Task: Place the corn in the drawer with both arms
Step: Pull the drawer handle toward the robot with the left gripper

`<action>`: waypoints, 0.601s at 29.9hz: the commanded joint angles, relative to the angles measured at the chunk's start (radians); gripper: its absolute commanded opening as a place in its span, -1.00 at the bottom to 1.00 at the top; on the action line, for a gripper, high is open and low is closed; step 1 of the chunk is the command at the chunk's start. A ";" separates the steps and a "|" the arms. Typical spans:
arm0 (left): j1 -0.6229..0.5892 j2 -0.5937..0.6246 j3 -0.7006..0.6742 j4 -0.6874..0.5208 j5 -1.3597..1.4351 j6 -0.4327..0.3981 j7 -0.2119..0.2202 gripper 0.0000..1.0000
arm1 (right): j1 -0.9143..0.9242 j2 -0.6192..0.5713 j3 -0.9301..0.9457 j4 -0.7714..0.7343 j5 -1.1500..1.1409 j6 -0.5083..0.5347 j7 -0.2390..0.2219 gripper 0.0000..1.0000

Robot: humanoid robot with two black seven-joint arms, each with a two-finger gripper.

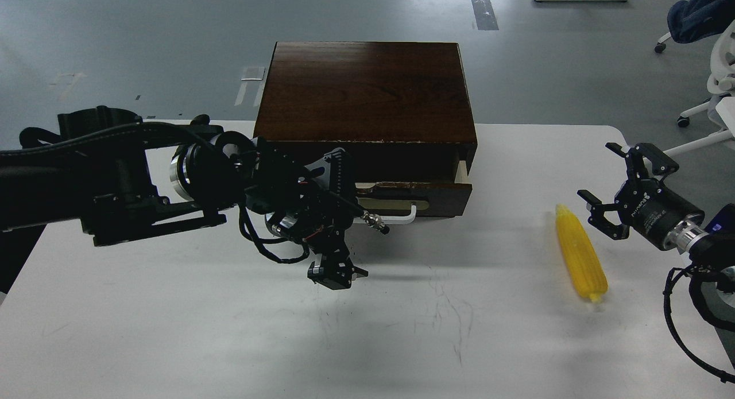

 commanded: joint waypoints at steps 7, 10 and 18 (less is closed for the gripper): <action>0.003 0.016 0.000 -0.041 0.000 -0.008 0.000 0.96 | -0.003 -0.007 0.002 -0.001 0.000 0.001 0.000 1.00; -0.002 0.021 0.000 -0.056 0.000 -0.008 0.000 0.96 | -0.003 -0.007 0.002 -0.002 0.000 0.001 0.000 1.00; -0.013 0.013 0.000 -0.045 0.000 -0.008 0.000 0.96 | -0.003 -0.007 0.009 -0.004 0.000 0.001 0.000 1.00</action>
